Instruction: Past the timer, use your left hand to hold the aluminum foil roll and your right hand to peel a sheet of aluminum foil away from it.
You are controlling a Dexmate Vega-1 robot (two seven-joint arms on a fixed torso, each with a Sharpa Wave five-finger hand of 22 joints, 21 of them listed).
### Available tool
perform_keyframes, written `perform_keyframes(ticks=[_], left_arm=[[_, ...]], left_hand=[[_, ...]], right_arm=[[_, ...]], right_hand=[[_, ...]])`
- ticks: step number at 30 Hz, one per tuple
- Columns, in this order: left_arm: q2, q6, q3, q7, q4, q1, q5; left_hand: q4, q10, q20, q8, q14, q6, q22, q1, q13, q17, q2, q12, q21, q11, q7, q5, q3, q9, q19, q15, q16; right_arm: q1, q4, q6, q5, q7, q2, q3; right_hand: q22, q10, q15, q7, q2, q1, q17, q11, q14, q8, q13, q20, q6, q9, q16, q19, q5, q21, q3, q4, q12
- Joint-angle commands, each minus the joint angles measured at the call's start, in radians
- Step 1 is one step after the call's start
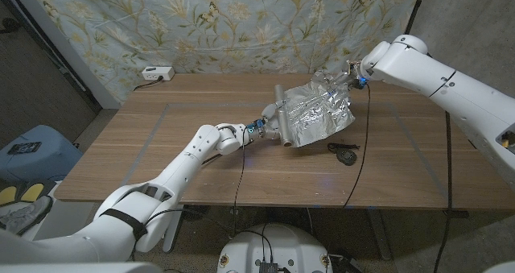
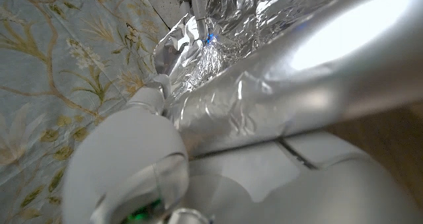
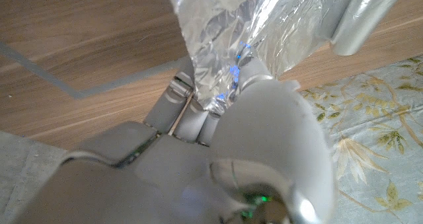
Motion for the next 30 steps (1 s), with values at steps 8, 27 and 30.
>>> perform_keyframes(ticks=[8,27,30], left_arm=[[-0.017,0.020,-0.006,-0.110,0.084,-0.039,0.058],[-0.032,0.019,-0.016,-0.175,0.125,-0.048,0.084],[-0.035,0.016,-0.019,-0.180,0.131,-0.048,0.087]], left_hand=[[-0.009,0.011,-0.001,0.013,0.008,0.007,0.002,-0.002,0.005,-0.002,0.004,0.004,-0.003,-0.004,-0.002,-0.011,-0.001,-0.003,0.002,-0.004,0.004],[-0.018,0.004,-0.001,0.013,-0.012,0.001,0.002,0.002,0.007,-0.008,0.009,0.004,-0.011,-0.003,-0.006,-0.027,-0.002,-0.006,-0.005,0.005,-0.002],[-0.018,-0.007,0.003,0.013,-0.019,-0.004,0.002,-0.004,0.007,-0.008,0.003,0.000,-0.015,-0.002,-0.008,-0.033,-0.009,-0.007,-0.011,0.009,-0.003]], right_arm=[[0.005,-0.010,-0.012,-0.005,0.004,0.002,-0.008],[0.018,-0.034,-0.035,-0.015,0.005,-0.043,-0.002],[0.021,-0.032,-0.041,-0.016,0.004,-0.043,-0.001]], right_hand=[[0.004,0.007,-0.006,0.005,0.013,0.027,0.009,-0.003,0.008,-0.006,0.001,-0.005,0.009,0.004,-0.012,-0.006,-0.002,0.015,0.008,0.001,0.010],[0.003,0.005,-0.005,0.003,0.011,0.027,0.019,-0.004,0.012,-0.013,-0.001,-0.006,0.013,0.007,-0.022,-0.011,-0.003,0.034,0.012,0.001,0.011],[0.003,0.006,-0.004,0.002,0.010,0.027,0.020,-0.002,0.011,-0.014,-0.001,-0.005,0.013,0.008,-0.025,-0.012,-0.004,0.037,0.013,0.001,0.012]])
